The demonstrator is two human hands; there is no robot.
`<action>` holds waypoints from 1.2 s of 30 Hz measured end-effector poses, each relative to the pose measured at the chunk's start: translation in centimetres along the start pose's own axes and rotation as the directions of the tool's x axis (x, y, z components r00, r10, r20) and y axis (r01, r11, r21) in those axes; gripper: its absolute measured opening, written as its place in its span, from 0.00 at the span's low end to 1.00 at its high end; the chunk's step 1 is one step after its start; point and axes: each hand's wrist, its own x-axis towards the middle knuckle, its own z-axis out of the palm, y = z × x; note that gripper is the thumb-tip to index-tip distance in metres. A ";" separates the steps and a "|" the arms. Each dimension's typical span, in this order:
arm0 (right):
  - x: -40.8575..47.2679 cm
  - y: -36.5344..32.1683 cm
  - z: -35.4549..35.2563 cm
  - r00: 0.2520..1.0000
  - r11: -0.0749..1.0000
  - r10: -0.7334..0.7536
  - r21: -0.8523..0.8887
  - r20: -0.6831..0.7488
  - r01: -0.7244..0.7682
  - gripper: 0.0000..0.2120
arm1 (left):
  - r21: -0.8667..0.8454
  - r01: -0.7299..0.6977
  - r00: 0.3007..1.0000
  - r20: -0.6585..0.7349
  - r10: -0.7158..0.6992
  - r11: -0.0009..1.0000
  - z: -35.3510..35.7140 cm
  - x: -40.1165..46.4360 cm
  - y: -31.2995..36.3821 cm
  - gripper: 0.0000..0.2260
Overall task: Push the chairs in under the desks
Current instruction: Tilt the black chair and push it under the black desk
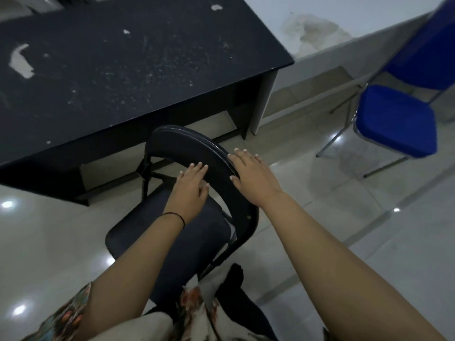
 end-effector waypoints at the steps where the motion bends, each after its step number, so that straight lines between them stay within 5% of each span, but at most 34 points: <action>1: 0.2 0.2 -0.2 1.000 1.000 -0.017 -0.002 0.005 0.017 0.27 | -0.011 0.018 1.000 -0.012 -0.018 1.000 0.0 0.0 0.3 0.22; 5: 1.4 0.8 -0.8 0.998 0.998 -0.063 0.002 0.009 0.063 0.26 | 0.013 0.008 0.999 -0.042 -0.008 1.000 -0.5 1.3 1.0 0.22; 11: 4.6 1.5 -0.3 0.979 0.980 -0.197 -0.004 0.056 0.198 0.26 | -0.132 0.161 0.979 -0.106 -0.176 0.978 0.2 1.7 1.6 0.22; 16: 10.1 3.6 -0.4 0.884 0.891 -0.441 -0.042 0.153 0.452 0.25 | -0.151 0.314 0.926 -0.168 -0.338 0.937 3.3 2.2 3.4 0.22; 24: 15.7 4.5 -1.1 0.663 0.678 -0.711 -0.021 0.235 0.734 0.24 | -0.340 0.555 0.725 -0.250 -0.642 0.759 7.4 2.9 9.2 0.21; 36: 19.8 2.8 -0.5 0.492 0.495 -0.834 -0.056 0.250 0.867 0.23 | -0.276 0.616 0.634 -0.382 -0.672 0.738 8.2 4.9 10.7 0.21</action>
